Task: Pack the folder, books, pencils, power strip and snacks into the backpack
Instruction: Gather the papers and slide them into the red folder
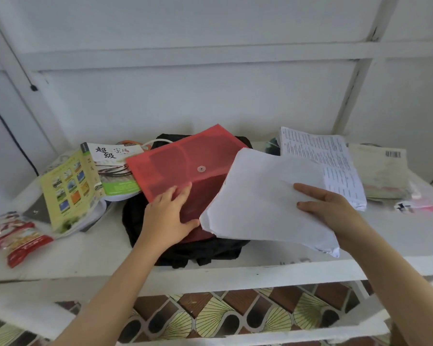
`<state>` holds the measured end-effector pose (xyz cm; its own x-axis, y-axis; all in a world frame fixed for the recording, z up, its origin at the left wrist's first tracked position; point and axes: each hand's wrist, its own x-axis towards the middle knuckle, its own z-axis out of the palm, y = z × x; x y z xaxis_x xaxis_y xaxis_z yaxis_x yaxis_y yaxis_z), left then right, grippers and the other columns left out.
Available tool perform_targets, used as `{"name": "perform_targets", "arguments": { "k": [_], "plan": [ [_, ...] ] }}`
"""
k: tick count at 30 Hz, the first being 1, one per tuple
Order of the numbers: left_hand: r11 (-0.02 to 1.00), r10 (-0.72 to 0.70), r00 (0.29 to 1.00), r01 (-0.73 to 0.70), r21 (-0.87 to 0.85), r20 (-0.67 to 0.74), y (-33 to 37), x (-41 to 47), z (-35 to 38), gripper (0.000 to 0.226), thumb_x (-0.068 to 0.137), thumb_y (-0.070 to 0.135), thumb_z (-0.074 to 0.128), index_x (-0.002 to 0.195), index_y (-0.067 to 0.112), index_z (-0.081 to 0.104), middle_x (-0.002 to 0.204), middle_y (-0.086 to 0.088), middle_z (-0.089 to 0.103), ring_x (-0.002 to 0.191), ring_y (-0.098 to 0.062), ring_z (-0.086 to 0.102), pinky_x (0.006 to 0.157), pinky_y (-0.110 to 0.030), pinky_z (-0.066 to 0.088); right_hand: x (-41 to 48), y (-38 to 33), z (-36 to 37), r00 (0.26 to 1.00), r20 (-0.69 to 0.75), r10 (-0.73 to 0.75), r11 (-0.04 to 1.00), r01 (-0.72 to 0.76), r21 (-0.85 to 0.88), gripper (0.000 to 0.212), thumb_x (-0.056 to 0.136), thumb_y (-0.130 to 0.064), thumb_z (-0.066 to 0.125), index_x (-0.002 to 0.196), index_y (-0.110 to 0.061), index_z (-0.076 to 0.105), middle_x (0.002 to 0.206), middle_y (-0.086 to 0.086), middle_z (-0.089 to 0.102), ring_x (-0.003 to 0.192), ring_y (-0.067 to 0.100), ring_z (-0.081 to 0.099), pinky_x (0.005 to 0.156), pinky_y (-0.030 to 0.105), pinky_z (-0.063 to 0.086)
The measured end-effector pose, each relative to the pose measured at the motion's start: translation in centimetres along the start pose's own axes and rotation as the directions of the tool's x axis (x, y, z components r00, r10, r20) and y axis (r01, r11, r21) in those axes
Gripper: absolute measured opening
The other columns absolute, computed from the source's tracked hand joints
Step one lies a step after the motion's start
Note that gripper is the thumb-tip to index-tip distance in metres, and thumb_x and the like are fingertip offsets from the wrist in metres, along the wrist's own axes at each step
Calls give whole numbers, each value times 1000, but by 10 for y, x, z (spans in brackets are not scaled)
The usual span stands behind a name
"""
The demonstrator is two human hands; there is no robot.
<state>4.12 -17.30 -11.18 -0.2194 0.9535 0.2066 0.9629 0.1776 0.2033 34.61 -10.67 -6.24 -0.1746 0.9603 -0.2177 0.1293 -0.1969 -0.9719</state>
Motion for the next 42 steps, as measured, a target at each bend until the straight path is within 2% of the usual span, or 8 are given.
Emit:
{"name": "perform_targets", "arguments": {
  "k": [11,15,20,25,28,32,39,42],
  "plan": [
    [995,-66,998,66,79,-4,28,12,-24,115,61,65,70,147,36,0,151,-4,22,132,-30,29,103,-47,29,-1,-7,-44,934,348,79,954,30,-299,35,86,-10,59,111,-32,66,112,-3,65,95,20,64,73,22,50],
    [1000,-8,994,10,-13,106,29,13,-29,111,66,45,75,147,39,-1,155,4,12,136,-29,21,107,-47,23,3,-8,-40,956,289,53,969,20,-246,34,86,-7,60,111,-28,65,116,0,61,94,21,61,75,24,49],
    [994,73,987,-60,-90,142,23,3,-32,116,62,29,78,147,40,0,155,9,13,136,-26,22,107,-41,27,-2,-9,-25,991,131,-13,1000,17,-26,36,88,-1,56,118,-19,62,105,-4,54,84,14,53,49,10,46],
    [973,141,983,-117,-197,113,18,-4,-28,120,55,36,85,145,44,7,154,13,16,140,-15,19,112,-42,24,4,-4,-5,999,3,-34,993,33,114,40,87,5,54,121,-15,60,99,-1,57,79,14,56,58,18,49],
    [953,152,981,-114,-280,118,17,-9,-27,120,55,34,87,144,46,8,153,15,15,140,-11,17,113,-40,24,9,2,7,998,-46,-46,988,52,147,43,86,6,54,123,-15,60,113,8,57,83,18,58,68,24,50],
    [955,166,979,-129,-267,119,17,-12,-29,123,54,35,87,144,46,4,154,13,13,142,-11,13,115,-39,22,14,6,21,993,-90,-73,987,85,136,47,86,5,53,128,-13,56,115,7,54,90,23,57,79,29,47],
    [964,190,975,-163,-208,117,20,-16,-31,124,52,40,85,147,40,4,154,14,15,140,-12,15,113,-40,24,14,9,44,954,-210,-213,974,192,-116,34,89,-3,41,120,-12,53,106,1,50,90,17,49,74,27,41],
    [952,212,968,-173,-251,136,20,-18,-30,125,49,39,82,145,46,1,149,19,19,137,-12,19,109,-41,29,15,7,48,958,-195,-209,967,172,-188,37,86,-1,38,113,-15,60,108,2,54,93,19,52,80,34,50]
  ]
}}
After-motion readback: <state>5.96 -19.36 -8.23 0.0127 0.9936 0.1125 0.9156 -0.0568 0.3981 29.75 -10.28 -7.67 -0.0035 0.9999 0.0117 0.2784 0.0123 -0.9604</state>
